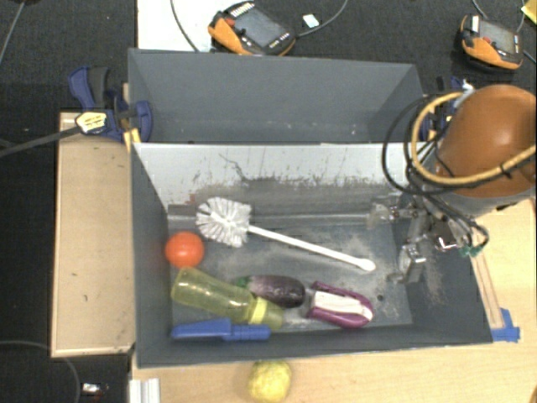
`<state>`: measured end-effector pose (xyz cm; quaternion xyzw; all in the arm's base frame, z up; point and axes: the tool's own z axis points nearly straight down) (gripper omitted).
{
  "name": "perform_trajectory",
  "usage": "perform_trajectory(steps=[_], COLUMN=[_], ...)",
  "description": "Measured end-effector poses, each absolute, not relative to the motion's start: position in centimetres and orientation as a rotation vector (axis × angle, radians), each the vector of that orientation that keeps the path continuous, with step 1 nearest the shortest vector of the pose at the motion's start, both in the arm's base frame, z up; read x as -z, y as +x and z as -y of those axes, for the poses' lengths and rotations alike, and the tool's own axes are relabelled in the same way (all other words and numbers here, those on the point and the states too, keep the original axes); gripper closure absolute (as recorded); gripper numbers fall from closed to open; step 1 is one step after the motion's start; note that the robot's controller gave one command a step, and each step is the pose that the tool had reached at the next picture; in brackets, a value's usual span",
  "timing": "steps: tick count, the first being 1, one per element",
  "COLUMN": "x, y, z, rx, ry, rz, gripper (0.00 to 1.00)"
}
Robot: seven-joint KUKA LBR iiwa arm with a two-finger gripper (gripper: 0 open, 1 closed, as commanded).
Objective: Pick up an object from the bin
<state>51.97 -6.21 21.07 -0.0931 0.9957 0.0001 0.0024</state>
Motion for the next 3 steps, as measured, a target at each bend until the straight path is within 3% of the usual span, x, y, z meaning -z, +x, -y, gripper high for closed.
perform_trajectory(steps=[1,2,3], x=[-21.2,-14.5,-15.0], y=[50.3,51.5,52.9], z=[5.5,0.8,1.3], rx=[0.002,-0.005,0.005], ry=[-0.180,-0.463,-0.292], rz=[-3.132,-3.105,-3.110], gripper=[0.00,0.00,0.00])
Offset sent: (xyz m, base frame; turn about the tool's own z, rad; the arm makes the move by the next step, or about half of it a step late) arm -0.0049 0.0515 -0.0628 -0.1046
